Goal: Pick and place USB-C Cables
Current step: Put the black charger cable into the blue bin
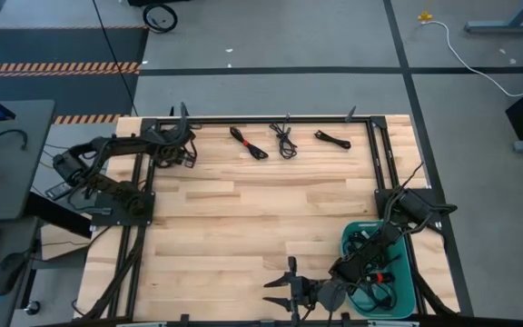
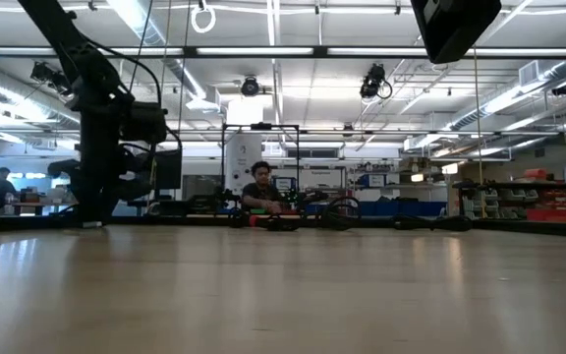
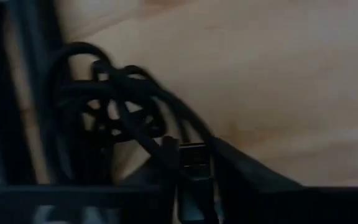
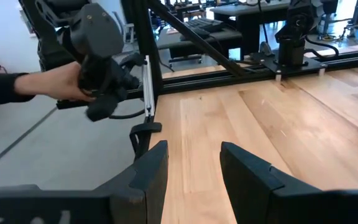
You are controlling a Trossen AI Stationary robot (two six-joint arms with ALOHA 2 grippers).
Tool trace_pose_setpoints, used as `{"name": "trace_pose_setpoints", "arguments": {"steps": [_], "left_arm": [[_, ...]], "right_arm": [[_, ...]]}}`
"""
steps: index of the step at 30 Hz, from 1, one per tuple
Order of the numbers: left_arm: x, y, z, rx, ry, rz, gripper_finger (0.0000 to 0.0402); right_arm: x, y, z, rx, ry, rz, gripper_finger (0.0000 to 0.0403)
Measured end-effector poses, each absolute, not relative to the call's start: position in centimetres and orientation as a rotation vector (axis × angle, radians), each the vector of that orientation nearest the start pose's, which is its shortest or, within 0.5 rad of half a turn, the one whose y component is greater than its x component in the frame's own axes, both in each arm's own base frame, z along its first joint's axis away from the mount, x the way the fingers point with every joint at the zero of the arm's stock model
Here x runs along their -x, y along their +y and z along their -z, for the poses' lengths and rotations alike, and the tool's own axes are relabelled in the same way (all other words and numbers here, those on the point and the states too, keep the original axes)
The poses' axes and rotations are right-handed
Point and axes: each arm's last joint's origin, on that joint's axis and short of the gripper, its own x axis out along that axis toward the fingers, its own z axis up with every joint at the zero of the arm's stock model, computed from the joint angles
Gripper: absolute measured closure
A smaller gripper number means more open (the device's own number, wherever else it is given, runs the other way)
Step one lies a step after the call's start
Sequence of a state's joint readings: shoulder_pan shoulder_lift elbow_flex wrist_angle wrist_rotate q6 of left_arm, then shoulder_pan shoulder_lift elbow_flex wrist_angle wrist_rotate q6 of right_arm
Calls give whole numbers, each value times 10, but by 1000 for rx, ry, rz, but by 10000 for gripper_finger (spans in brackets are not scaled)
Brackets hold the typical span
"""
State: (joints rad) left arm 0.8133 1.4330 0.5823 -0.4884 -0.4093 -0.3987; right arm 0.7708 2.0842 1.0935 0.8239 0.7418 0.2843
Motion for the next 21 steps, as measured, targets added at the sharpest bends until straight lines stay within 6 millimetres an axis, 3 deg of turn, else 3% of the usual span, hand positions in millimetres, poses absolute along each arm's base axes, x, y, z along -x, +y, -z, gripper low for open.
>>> {"name": "trace_pose_setpoints", "arguments": {"steps": [4,9,17,21], "left_arm": [[-149,151,-130,549,1194,-1129,381],[-181,117,-137,542,1141,-799,371],[-229,8,-150,417,1026,-207,381],[-240,-52,-158,338,905,102,366]], "right_arm": [[-314,282,-147,-143,116,3,251],[-301,289,-153,-49,97,115,251],[-270,301,-183,72,40,376,251],[-278,296,-185,115,51,313,251]]}}
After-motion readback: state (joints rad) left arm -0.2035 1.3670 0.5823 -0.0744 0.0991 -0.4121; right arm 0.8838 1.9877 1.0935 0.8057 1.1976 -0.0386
